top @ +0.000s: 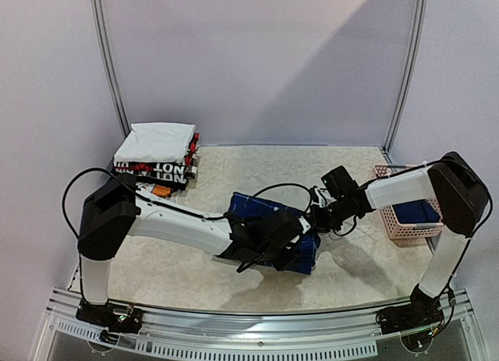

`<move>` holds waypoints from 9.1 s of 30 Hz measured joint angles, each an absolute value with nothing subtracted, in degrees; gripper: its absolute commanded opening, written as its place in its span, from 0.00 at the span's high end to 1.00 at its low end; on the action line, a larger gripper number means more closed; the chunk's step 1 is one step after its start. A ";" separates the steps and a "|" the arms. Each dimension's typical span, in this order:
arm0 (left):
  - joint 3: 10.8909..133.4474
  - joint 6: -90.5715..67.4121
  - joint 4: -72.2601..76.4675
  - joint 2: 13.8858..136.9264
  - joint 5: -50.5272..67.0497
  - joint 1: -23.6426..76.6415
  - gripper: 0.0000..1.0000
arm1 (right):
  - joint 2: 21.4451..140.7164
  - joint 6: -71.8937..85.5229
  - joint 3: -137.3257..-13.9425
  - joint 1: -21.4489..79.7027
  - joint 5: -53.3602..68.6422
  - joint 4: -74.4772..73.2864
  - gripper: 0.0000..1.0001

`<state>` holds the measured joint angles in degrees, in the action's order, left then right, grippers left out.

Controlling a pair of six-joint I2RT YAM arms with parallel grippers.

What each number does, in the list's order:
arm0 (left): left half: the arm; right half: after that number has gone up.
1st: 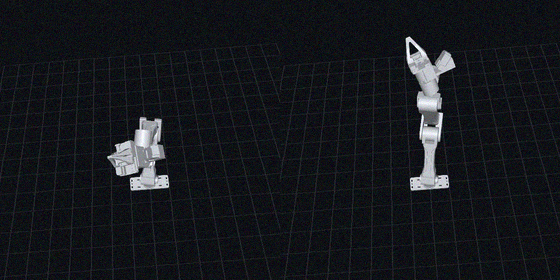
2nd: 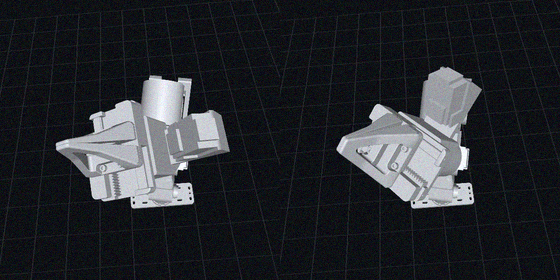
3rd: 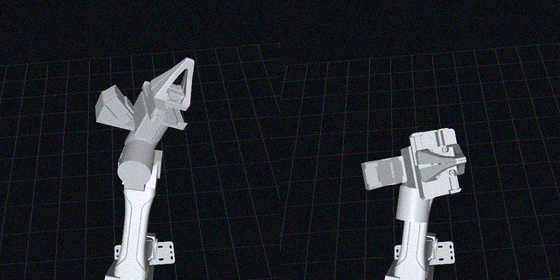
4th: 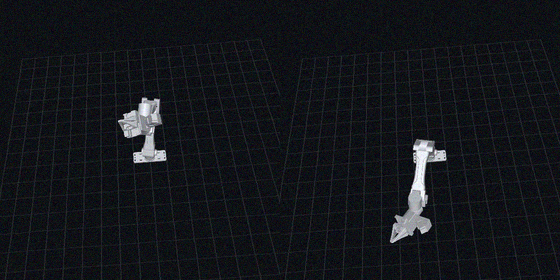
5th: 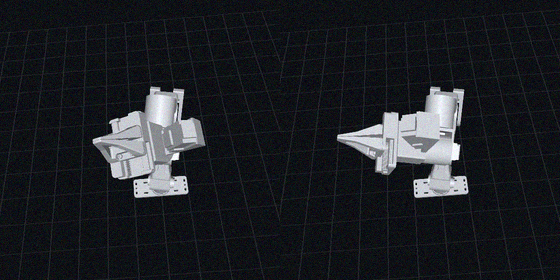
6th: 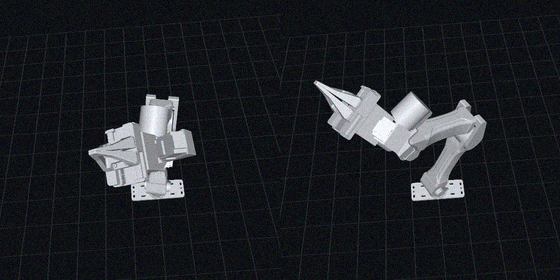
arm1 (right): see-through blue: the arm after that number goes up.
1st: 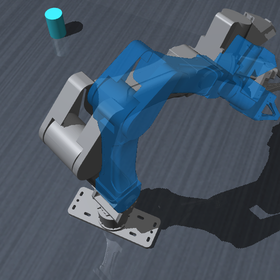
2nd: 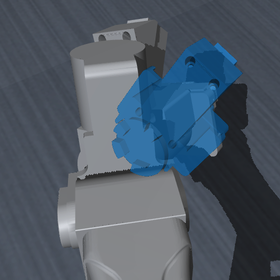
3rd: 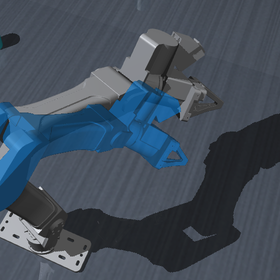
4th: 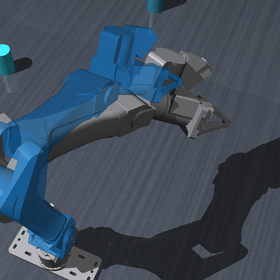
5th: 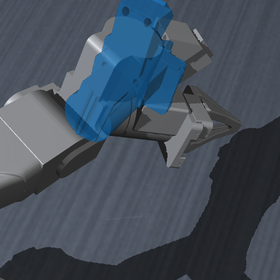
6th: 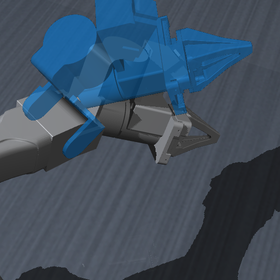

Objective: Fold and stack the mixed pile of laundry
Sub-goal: Smooth out the crumpled tank top at the center of the board, then pick up the square-folded shirt from the center of the board, then pass from the right arm to the left

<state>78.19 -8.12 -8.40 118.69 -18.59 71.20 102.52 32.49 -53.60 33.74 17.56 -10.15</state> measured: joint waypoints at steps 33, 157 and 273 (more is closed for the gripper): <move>74.76 -13.54 -8.19 108.25 -13.08 54.85 0.50 | 94.39 31.46 -58.72 37.93 17.10 -13.91 0.91; 32.14 -30.52 4.21 78.02 -13.87 50.81 0.24 | 101.38 34.50 -76.34 65.36 -10.07 -32.84 0.48; 33.54 -74.28 67.55 119.48 15.88 40.62 1.00 | 114.21 34.06 -83.59 76.05 -20.32 -31.55 0.55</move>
